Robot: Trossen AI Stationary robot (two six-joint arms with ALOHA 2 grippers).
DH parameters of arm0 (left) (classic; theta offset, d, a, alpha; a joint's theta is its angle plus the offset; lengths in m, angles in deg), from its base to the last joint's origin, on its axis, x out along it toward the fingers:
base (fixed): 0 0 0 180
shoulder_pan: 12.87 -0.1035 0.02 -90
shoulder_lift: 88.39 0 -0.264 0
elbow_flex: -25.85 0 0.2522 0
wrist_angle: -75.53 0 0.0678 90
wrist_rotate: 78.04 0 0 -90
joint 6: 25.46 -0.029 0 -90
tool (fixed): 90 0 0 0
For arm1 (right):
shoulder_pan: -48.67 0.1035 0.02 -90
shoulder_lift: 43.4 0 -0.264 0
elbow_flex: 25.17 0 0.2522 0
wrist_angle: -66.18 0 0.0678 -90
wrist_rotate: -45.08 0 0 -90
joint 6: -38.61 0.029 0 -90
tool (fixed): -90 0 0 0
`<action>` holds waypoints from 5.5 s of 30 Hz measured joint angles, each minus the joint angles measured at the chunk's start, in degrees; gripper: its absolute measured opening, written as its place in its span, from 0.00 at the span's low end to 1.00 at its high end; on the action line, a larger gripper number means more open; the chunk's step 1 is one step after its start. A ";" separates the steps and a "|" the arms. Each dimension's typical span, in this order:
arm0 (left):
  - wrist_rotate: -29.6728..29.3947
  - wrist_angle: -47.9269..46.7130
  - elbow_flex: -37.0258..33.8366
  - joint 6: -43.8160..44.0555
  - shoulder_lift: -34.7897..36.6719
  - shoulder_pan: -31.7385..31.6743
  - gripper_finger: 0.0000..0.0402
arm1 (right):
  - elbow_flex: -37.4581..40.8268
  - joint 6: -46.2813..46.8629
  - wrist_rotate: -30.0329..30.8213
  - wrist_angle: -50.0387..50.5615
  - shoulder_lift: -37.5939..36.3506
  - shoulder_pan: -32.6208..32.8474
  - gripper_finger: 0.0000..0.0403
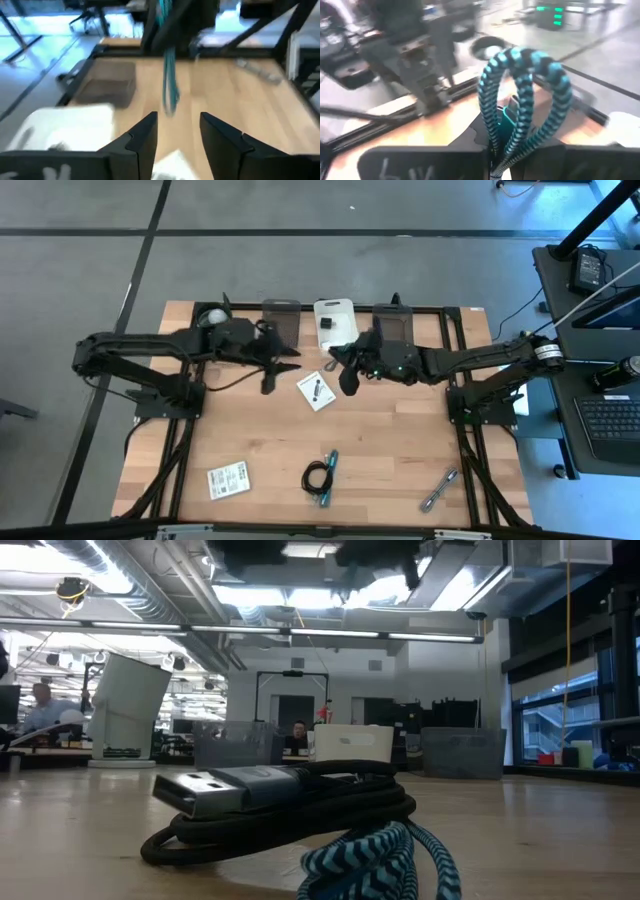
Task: Pick and place items into bin
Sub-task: Put the blue charger cable into the right black bin, then put the card reader box into the left black bin
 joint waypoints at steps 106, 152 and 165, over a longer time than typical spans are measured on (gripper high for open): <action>-10.68 -9.61 -0.13 36.95 -21.04 -4.05 0.23 | 16.25 11.92 -38.55 22.55 -1.56 -20.63 0.02; -16.84 -0.85 -0.11 56.68 -36.74 10.80 0.23 | 0.85 23.21 -32.00 25.96 22.61 -12.26 0.18; -17.28 0.45 0.10 58.15 -40.83 10.70 0.23 | 0.85 23.21 -32.07 22.52 22.59 -12.22 0.19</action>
